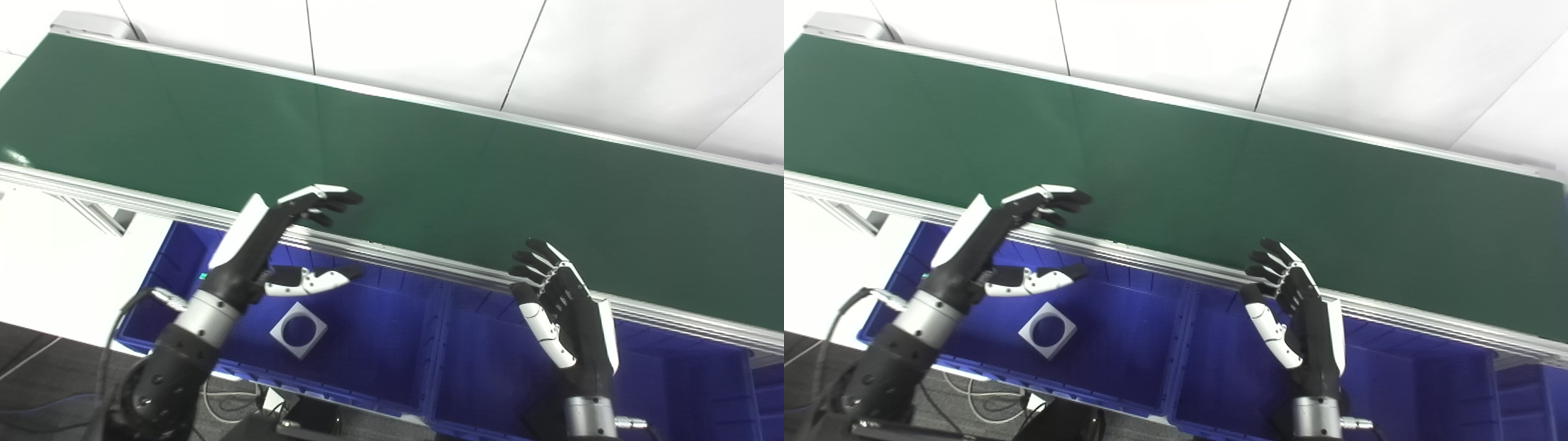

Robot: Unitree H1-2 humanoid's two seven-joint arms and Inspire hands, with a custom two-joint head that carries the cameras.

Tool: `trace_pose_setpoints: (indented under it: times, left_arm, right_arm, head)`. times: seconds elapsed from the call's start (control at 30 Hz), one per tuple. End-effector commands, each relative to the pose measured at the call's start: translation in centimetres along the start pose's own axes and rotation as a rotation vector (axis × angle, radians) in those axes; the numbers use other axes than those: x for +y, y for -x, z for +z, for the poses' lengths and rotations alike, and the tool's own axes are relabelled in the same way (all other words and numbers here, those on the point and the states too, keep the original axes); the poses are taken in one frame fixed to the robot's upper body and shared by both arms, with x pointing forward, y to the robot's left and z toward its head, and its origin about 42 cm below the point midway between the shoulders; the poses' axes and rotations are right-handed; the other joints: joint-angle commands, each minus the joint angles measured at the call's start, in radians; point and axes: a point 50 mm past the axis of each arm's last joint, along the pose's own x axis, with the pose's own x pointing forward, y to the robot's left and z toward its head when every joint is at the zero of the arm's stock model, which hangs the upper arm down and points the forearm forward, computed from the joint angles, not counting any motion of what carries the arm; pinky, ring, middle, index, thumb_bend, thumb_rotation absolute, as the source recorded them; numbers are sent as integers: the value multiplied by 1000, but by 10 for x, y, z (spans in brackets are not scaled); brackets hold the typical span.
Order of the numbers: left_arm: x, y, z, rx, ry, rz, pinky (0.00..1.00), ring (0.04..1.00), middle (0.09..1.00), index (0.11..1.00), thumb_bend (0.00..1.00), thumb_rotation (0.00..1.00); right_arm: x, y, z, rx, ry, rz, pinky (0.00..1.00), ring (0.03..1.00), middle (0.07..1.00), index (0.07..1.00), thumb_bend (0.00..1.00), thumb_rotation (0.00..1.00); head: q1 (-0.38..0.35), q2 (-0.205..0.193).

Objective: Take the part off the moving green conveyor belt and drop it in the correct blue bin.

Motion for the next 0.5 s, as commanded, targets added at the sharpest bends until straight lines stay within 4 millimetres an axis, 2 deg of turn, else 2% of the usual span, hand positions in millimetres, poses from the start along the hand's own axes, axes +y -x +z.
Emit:
trace_pose_setpoints:
  times: [0.0,0.13,0.2,0.33,0.47]
  left_arm:
    - [-6,-6,1,-52,39,-37,680,766,797,754,644,335]
    - [-30,-21,-18,-45,147,-120,727,800,828,811,749,472]
    - [-40,-29,-26,-48,205,-153,745,810,836,826,766,506]
    - [-53,-47,-37,-58,268,-193,749,805,837,840,776,562]
    - [-58,-62,-44,-45,305,-209,759,809,829,834,808,563]
  right_arm:
    - [3,-2,5,-51,-4,-4,592,701,751,818,575,573]
    - [8,-4,0,-52,-4,2,598,710,755,822,581,576]
    - [10,-6,-2,-54,1,4,598,710,755,822,582,573]
    - [15,-10,-7,-58,2,1,597,706,756,823,578,554]
    - [20,-12,-12,-53,-6,3,605,708,764,827,585,539]
  head:
    - [-34,-9]
    - [-83,-28]
    - [-107,-39]
    - [-161,-59]
    - [-208,-81]
